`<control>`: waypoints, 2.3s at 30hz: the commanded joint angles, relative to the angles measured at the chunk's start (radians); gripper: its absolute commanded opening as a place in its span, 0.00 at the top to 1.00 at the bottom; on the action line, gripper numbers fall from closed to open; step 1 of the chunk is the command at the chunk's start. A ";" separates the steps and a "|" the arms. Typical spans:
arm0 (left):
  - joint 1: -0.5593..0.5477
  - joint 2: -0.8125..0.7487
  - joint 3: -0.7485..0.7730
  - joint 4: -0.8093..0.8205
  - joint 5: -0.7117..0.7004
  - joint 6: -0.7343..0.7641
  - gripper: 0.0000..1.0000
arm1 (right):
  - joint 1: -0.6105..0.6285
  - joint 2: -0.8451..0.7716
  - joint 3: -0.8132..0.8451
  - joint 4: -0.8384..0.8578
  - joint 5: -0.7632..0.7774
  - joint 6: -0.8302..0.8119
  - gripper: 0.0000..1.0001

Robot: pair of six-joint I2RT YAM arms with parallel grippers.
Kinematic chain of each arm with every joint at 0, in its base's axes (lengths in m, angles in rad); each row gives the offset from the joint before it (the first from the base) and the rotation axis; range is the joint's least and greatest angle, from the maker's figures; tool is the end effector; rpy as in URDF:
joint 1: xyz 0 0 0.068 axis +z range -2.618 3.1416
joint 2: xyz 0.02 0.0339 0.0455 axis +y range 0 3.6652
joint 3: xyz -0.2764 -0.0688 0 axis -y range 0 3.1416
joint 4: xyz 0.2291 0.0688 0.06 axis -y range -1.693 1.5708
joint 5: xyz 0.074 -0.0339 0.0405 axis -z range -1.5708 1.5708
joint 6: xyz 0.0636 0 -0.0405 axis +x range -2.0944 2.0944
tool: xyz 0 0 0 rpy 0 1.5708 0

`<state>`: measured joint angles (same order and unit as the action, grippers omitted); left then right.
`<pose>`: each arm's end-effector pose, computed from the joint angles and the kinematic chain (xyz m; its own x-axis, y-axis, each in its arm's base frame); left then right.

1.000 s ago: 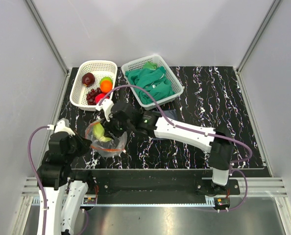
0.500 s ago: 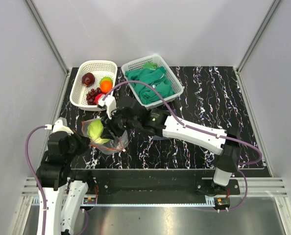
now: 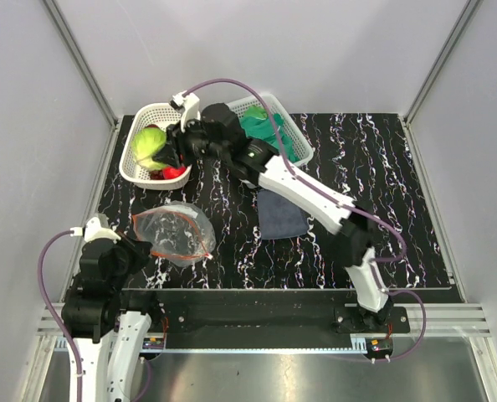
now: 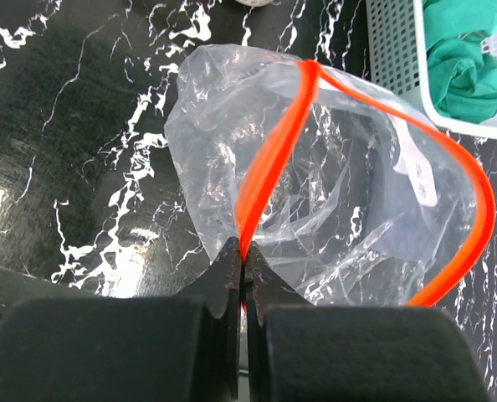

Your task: Open the zip-top bag and remove the fake food

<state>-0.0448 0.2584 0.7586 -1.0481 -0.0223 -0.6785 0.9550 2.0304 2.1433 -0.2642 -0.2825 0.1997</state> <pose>0.0425 -0.0005 0.2750 -0.4213 -0.6092 -0.6718 -0.3065 0.7928 -0.5267 0.2726 0.4160 0.4263 -0.2724 -0.0552 -0.9606 -0.9071 0.3476 0.2373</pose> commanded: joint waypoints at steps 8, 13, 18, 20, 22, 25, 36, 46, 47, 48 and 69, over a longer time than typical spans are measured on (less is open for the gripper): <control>0.000 0.013 -0.018 0.039 -0.010 -0.010 1.00 | -0.113 0.543 0.611 0.063 0.048 0.012 0.98; 0.000 0.005 -0.025 0.037 -0.016 -0.019 1.00 | -0.134 0.652 0.630 0.219 0.069 -0.008 0.94; 0.003 0.016 -0.028 0.034 -0.024 -0.029 1.00 | -0.142 0.746 0.661 0.390 0.089 -0.037 0.88; 0.005 0.024 -0.030 0.034 -0.019 -0.029 1.00 | -0.142 0.784 0.673 0.448 0.086 -0.043 0.82; 0.010 0.033 -0.030 0.034 -0.018 -0.027 1.00 | -0.142 0.798 0.668 0.490 0.085 -0.057 0.71; 0.014 0.038 -0.031 0.033 -0.013 -0.026 1.00 | -0.148 0.836 0.682 0.537 0.109 -0.062 0.48; 0.036 0.058 -0.035 0.045 0.016 -0.007 1.00 | -0.156 0.812 0.707 0.559 0.154 -0.080 0.00; 0.037 0.056 -0.038 0.049 0.016 -0.004 1.00 | -0.162 0.716 0.641 0.442 0.150 -0.017 0.00; 0.037 0.058 -0.036 0.051 0.016 -0.001 1.00 | -0.163 0.700 0.627 0.427 0.158 0.003 0.00; 0.037 0.058 -0.033 0.053 0.016 0.000 1.00 | -0.165 0.683 0.612 0.413 0.164 0.013 0.00; 0.037 0.269 -0.051 0.537 0.381 -0.130 1.00 | -0.174 -0.171 -0.382 0.123 0.216 0.101 0.00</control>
<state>-0.0120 0.4427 0.7345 -0.7837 0.1589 -0.7330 0.7944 2.0171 1.9038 -0.1204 -0.1116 0.2878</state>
